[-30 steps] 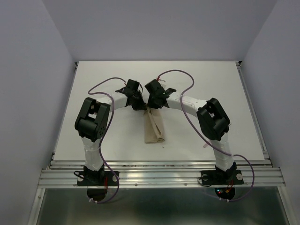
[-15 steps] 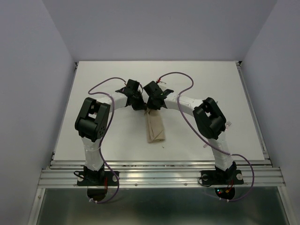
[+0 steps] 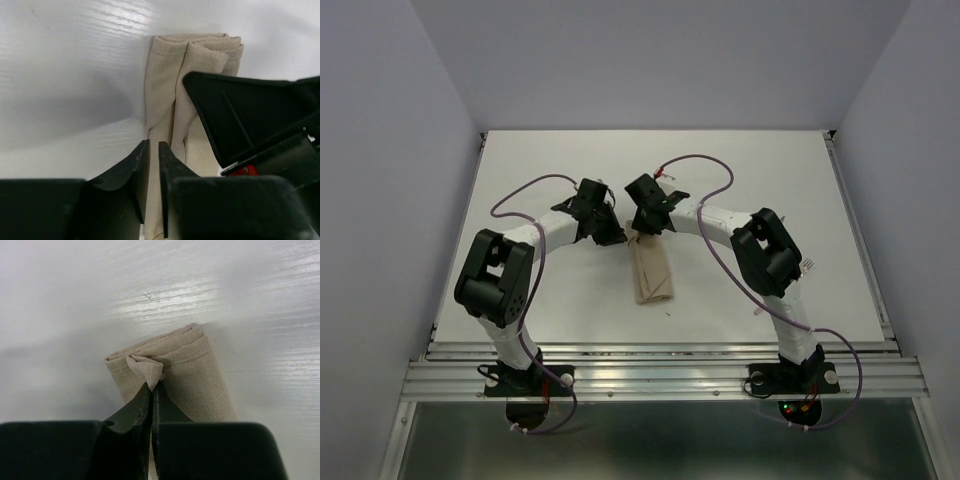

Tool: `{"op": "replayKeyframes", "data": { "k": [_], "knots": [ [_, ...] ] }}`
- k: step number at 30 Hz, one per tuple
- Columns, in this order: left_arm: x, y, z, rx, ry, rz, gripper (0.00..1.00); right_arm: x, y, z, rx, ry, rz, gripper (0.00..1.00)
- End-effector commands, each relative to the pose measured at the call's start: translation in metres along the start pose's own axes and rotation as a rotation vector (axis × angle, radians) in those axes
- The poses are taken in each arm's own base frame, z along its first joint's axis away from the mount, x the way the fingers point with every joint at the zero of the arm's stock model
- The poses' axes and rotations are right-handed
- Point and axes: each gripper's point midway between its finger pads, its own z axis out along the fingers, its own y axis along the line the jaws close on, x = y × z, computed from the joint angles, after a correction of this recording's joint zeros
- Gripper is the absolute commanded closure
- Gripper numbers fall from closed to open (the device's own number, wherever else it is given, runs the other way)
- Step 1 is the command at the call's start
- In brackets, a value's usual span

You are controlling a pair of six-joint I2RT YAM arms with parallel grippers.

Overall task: Fold the napkin into a case and place the utensils inside
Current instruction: Fold the 2/3-rectangle-folded napkin at the center of the board, then smooth out the smaller rectangle-folded napkin at the center of the board.

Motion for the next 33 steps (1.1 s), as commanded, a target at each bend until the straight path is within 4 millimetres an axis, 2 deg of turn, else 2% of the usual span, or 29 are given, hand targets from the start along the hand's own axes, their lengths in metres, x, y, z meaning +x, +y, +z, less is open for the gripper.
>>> {"op": "replayKeyframes", "data": {
  "k": [1,2,3,4,5,6,7,9,11,12,18,26,27,33],
  "knots": [
    [0.006,-0.009,-0.016,0.054,-0.013,-0.02,0.68,-0.001,-0.004,0.005,0.02,-0.026,0.001,0.99],
    [0.013,-0.006,-0.018,0.059,-0.001,-0.025,0.64,-0.002,-0.003,0.005,0.017,-0.03,0.003,0.99],
    [0.014,-0.012,-0.019,0.096,0.003,-0.034,0.51,-0.001,-0.004,0.005,0.019,-0.029,0.001,0.99],
    [0.021,-0.009,-0.02,0.104,0.012,-0.038,0.41,-0.003,-0.003,0.003,0.016,-0.033,0.002,0.99],
    [0.025,-0.013,-0.021,0.138,0.023,-0.038,0.24,-0.002,-0.003,0.004,0.016,-0.031,0.0,0.99],
    [0.025,-0.016,-0.022,0.161,0.017,-0.038,0.23,-0.003,-0.003,0.003,0.016,-0.033,-0.001,1.0],
    [0.03,-0.014,-0.022,0.167,0.025,-0.042,0.15,-0.004,-0.002,0.003,0.012,-0.035,0.001,0.99],
    [0.035,-0.019,-0.023,0.2,0.028,-0.044,0.13,-0.004,-0.002,0.002,0.012,-0.034,-0.002,0.99],
    [0.046,-0.015,-0.023,0.212,0.046,-0.054,0.13,-0.004,-0.002,0.001,0.01,-0.035,-0.002,0.99],
    [0.046,-0.021,-0.025,0.25,0.04,-0.049,0.13,-0.005,-0.001,0.001,0.009,-0.038,-0.002,0.99],
    [0.067,-0.028,-0.024,0.313,0.068,-0.035,0.14,-0.003,-0.003,0.001,0.011,-0.031,-0.009,0.99],
    [0.088,-0.02,-0.008,0.249,0.107,-0.017,0.25,-0.006,-0.001,-0.003,0.003,-0.037,-0.009,0.99],
    [0.089,-0.018,-0.006,0.241,0.105,-0.016,0.27,-0.007,0.0,-0.004,0.0,-0.038,-0.008,0.99],
    [0.092,-0.008,-0.002,0.204,0.102,-0.02,0.54,-0.01,0.002,-0.01,-0.016,-0.043,-0.015,0.99]
  ]
}}
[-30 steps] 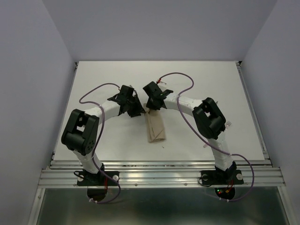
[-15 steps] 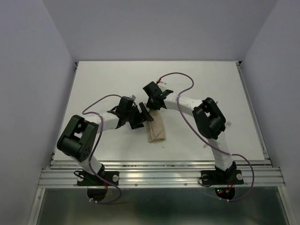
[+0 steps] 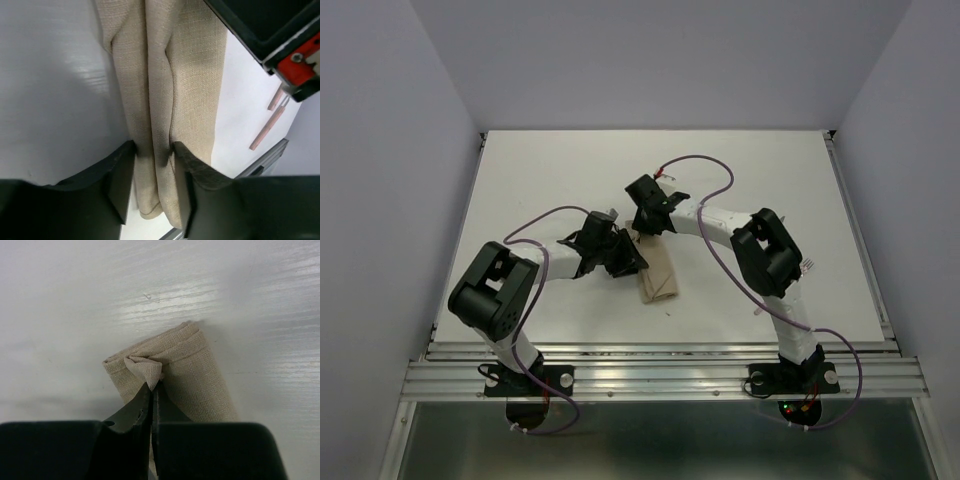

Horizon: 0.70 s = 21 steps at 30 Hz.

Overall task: Fold the napkin into a case and place the utensils inside
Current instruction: Smooth out the smaller rectangle-folded napkin at the center of the board.

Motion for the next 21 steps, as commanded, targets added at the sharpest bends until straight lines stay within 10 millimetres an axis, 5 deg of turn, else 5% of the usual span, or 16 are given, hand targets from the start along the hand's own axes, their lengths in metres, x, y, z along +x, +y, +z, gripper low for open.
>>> {"op": "replayKeyframes", "data": {
  "k": [1,6,10,16,20,21],
  "knots": [
    [0.002,0.008,0.002,-0.022,-0.014,0.01,0.58,-0.01,0.002,-0.012,-0.012,-0.035,-0.013,0.96],
    [0.002,0.01,0.004,-0.027,-0.011,0.008,0.8,-0.015,0.016,-0.028,-0.077,-0.021,-0.023,0.61],
    [0.004,0.009,0.005,-0.022,-0.004,0.007,0.95,-0.029,0.019,-0.054,-0.113,-0.054,-0.027,0.46],
    [0.004,0.007,0.004,-0.008,-0.005,0.005,1.0,-0.03,-0.01,-0.108,-0.157,-0.092,-0.03,0.21],
    [0.004,0.005,0.004,0.0,-0.006,0.003,1.0,-0.008,-0.029,-0.124,-0.204,-0.044,-0.039,0.23],
    [0.004,0.005,0.004,0.003,-0.008,-0.003,1.0,0.017,-0.044,-0.12,-0.208,0.022,-0.054,0.39]
  ]
}}
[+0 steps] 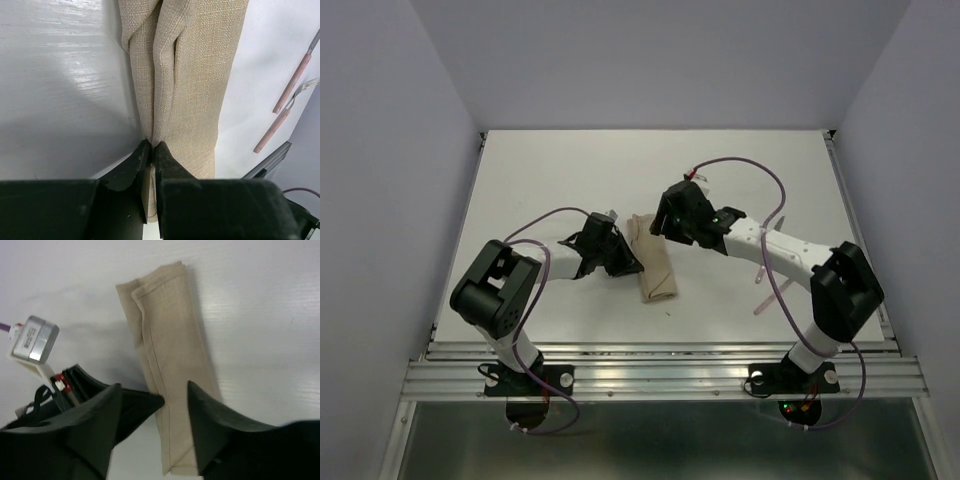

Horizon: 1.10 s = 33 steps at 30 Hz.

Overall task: Fold the napkin into a case and place the utensils inside
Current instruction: Smooth out the smaller rectangle-folded napkin at the center of the board.

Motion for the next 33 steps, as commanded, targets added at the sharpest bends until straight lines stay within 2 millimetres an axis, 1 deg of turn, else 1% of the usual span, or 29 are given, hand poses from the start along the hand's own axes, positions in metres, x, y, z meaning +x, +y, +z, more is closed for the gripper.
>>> {"op": "replayKeyframes", "data": {
  "k": [1,2,3,4,5,6,7,8,9,12,14,16,18,20,22,23,24,25,27,28,29,30,31,32,33],
  "knots": [
    [0.001,-0.004,-0.001,0.023,-0.008,0.0,1.0,0.023,-0.003,-0.015,-0.105,0.042,-0.004,0.49],
    [0.001,-0.006,-0.002,0.026,-0.013,-0.002,1.0,0.046,-0.017,-0.014,-0.108,0.103,-0.008,0.6],
    [-0.001,-0.005,-0.003,0.021,-0.023,-0.017,1.0,0.05,-0.01,-0.021,-0.156,0.103,-0.006,0.7],
    [-0.001,-0.006,-0.004,0.021,-0.028,-0.027,1.0,0.055,-0.011,-0.022,-0.172,0.116,-0.004,0.77],
    [-0.002,-0.006,-0.005,0.023,-0.035,-0.034,1.0,0.072,-0.015,-0.024,-0.193,0.163,-0.013,0.87],
    [-0.002,-0.008,-0.005,0.026,-0.045,-0.047,1.0,0.075,-0.006,-0.028,-0.234,0.162,-0.017,0.89],
    [-0.002,-0.01,-0.006,0.026,-0.05,-0.054,1.0,0.075,-0.006,-0.028,-0.239,0.161,-0.015,0.92],
    [-0.001,-0.012,-0.006,0.028,-0.053,-0.059,1.0,0.084,0.0,-0.032,-0.266,0.191,-0.025,0.95],
    [0.001,-0.014,-0.006,0.023,-0.06,-0.07,1.0,0.088,0.004,-0.033,-0.274,0.202,-0.033,0.95],
    [0.003,-0.018,-0.007,0.022,-0.084,-0.099,1.0,0.091,0.009,-0.033,-0.287,0.207,-0.028,0.96],
    [0.006,-0.018,-0.007,0.02,-0.091,-0.103,1.0,0.098,0.015,-0.036,-0.302,0.21,-0.034,0.96],
    [0.006,-0.02,-0.007,0.025,-0.094,-0.111,1.0,0.098,0.014,-0.035,-0.294,0.211,-0.03,0.97],
    [0.006,-0.019,-0.007,0.022,-0.096,-0.117,1.0,0.105,0.011,-0.032,-0.272,0.224,-0.033,0.97],
    [0.006,-0.018,-0.006,0.018,-0.095,-0.121,1.0,0.112,0.004,-0.027,-0.244,0.24,-0.025,0.99],
    [0.006,-0.018,-0.006,0.019,-0.093,-0.121,1.0,0.117,0.003,-0.029,-0.247,0.248,-0.017,0.99],
    [0.007,-0.018,-0.005,0.016,-0.091,-0.12,1.0,0.12,-0.001,-0.029,-0.243,0.249,-0.016,0.99],
    [0.007,-0.016,-0.005,0.014,-0.091,-0.122,1.0,0.113,-0.003,-0.031,-0.229,0.217,-0.006,0.99],
    [0.007,-0.016,-0.004,0.014,-0.09,-0.121,1.0,0.11,-0.006,-0.032,-0.216,0.203,-0.001,0.99],
    [0.008,-0.015,-0.003,0.012,-0.087,-0.119,1.0,0.103,-0.024,-0.033,-0.141,0.149,0.011,0.99],
    [0.009,-0.014,-0.003,0.009,-0.082,-0.116,1.0,0.089,-0.03,-0.037,-0.108,0.083,0.023,0.98],
    [0.009,-0.014,-0.003,0.011,-0.081,-0.116,1.0,0.085,-0.037,-0.04,-0.085,0.06,0.024,0.97],
    [0.01,-0.015,-0.003,0.013,-0.079,-0.114,1.0,0.086,-0.049,-0.041,-0.046,0.051,0.016,0.96],
    [0.01,-0.015,-0.003,0.014,-0.08,-0.113,1.0,0.08,-0.054,-0.044,-0.028,0.02,0.017,0.95],
    [0.01,-0.015,-0.003,0.015,-0.08,-0.111,1.0,0.081,-0.059,-0.044,-0.01,0.02,0.013,0.95],
    [0.01,-0.015,-0.003,0.015,-0.08,-0.111,1.0,0.083,-0.071,-0.042,0.034,0.029,0.011,0.95]
  ]
}}
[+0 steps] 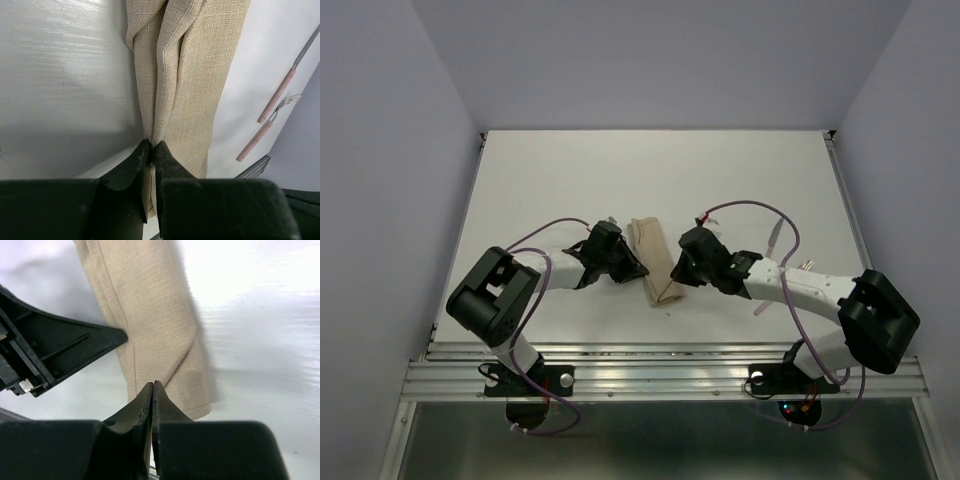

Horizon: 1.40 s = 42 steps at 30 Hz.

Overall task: Fold the napkin into a case and place the utensils inside
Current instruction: Smooth out the smaller rectangle-folded napkin at the center of the board.

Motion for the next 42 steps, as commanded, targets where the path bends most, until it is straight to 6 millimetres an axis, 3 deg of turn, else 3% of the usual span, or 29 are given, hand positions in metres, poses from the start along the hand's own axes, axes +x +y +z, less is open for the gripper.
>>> {"op": "replayKeyframes", "data": {
  "k": [1,9,17,22,26,32,42],
  "knots": [
    [-0.003,-0.005,-0.003,0.029,-0.025,0.012,1.0,-0.016,-0.032,-0.004,0.142,-0.092,0.014,0.95],
    [-0.003,-0.007,-0.003,0.035,-0.026,0.014,1.0,0.003,-0.047,0.017,0.241,0.01,-0.075,0.97],
    [-0.001,-0.004,-0.004,0.032,-0.021,0.011,0.99,0.011,-0.032,0.026,0.232,0.027,-0.157,0.98],
    [0.004,-0.001,-0.009,0.029,-0.015,0.021,0.77,0.0,-0.023,0.017,0.208,-0.027,-0.147,0.99],
    [0.008,0.004,-0.016,0.023,-0.013,0.031,0.7,-0.006,-0.016,0.008,0.171,-0.047,-0.154,0.98],
    [0.008,0.007,-0.027,0.014,-0.027,0.052,0.66,-0.019,-0.045,0.004,0.268,-0.1,-0.143,0.96],
    [0.017,0.011,-0.029,-0.015,0.015,0.103,0.73,0.006,-0.053,0.026,0.305,0.026,-0.2,0.98]
  ]
}}
